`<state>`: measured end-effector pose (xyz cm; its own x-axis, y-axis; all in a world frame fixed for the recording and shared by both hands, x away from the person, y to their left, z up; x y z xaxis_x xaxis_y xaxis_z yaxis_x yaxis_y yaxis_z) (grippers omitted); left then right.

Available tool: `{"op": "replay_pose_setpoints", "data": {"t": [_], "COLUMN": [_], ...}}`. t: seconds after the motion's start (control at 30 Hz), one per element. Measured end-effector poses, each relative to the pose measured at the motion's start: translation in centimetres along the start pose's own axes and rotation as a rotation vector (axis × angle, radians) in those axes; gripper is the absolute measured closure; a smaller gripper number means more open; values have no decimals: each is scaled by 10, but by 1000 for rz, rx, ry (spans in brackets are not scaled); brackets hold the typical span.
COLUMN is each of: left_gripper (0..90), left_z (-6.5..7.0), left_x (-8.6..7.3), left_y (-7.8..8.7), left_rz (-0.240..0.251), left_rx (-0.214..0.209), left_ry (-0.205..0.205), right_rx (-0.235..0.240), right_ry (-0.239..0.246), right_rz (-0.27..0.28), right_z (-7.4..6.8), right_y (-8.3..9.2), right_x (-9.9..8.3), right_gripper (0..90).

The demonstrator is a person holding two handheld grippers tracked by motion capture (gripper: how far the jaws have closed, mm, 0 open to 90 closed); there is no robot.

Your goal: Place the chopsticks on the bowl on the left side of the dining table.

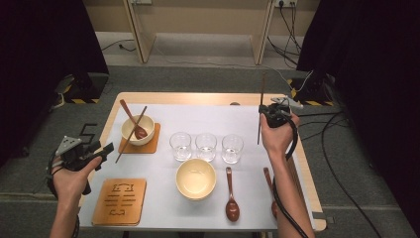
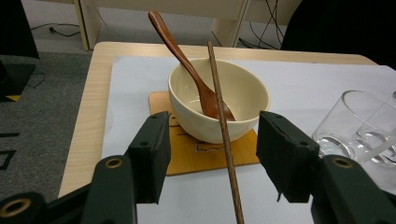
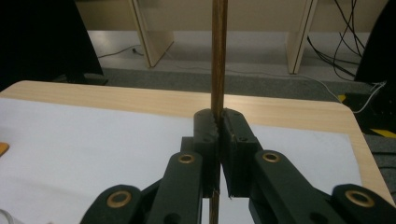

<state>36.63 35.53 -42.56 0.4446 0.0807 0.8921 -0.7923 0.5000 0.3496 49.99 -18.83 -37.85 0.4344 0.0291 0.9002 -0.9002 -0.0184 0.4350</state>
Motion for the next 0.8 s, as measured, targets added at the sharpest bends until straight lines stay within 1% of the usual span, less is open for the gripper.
{"op": "replay_pose_setpoints", "data": {"t": [0.23, 0.53, 0.8], "left_gripper": [438, 436, 435], "left_z": [0, 1, 4], "left_x": [0, 2, 1], "left_y": [0, 2, -3], "left_rz": [3, 12, 13], "left_rx": [1, 6, 1], "left_ry": [2, -3, -6], "right_rx": [1, 7, 22], "right_ry": [1, 5, 8], "right_rz": [36, 53, 70], "right_z": [-6, -13, -21], "right_y": [-1, -3, -4], "right_x": [4, 7, 10], "right_gripper": [854, 854, 854]}}
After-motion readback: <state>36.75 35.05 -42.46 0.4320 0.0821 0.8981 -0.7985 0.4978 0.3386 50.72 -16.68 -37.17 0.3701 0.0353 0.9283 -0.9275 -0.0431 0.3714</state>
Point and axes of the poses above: each handheld gripper's, and its own axes: y roughly backward along the jaws, x roughly out of its top, z roughly to its right, the point moved 2 cm from there along -y, roughly forward along the jaws, and after that the axes turned 14 degrees about -x, right-handed, at the moved point
